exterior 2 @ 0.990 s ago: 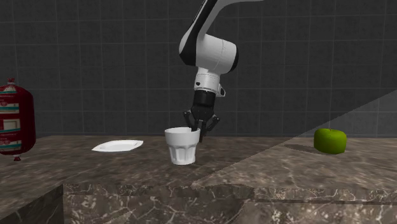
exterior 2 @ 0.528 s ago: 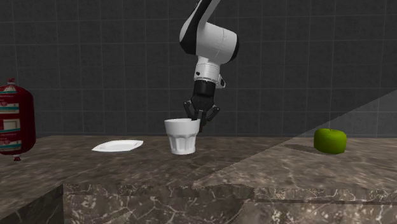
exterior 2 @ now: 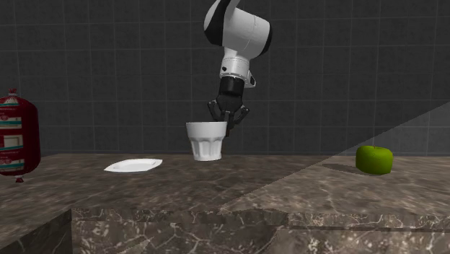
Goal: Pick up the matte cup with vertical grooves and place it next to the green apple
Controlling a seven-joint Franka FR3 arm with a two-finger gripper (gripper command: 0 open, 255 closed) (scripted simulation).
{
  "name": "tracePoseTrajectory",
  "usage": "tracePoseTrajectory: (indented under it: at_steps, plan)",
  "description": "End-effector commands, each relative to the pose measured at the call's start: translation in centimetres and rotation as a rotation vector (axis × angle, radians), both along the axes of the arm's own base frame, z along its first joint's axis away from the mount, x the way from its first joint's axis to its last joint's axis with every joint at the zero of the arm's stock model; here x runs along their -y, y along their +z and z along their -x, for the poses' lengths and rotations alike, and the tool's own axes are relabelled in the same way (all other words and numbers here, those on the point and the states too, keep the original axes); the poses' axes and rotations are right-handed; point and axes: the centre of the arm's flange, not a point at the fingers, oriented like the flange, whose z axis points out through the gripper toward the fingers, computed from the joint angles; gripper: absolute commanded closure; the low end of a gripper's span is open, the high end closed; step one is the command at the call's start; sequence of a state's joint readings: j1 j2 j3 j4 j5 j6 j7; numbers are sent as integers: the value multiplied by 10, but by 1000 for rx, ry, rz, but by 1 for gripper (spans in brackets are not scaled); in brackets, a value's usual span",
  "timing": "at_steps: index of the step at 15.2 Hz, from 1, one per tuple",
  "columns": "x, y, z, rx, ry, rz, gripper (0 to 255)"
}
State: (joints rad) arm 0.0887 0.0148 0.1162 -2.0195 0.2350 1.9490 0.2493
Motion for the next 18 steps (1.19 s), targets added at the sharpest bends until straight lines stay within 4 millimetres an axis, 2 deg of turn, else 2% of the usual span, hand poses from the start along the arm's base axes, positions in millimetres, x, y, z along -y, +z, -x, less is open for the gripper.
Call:
tracePoseTrajectory:
  at_steps: [1,17,18]
  plan:
    - [0,12,-1,0,0,0,255]
    - [0,93,-1,0,0,0,255]
    - [12,93,4,0,0,0,255]
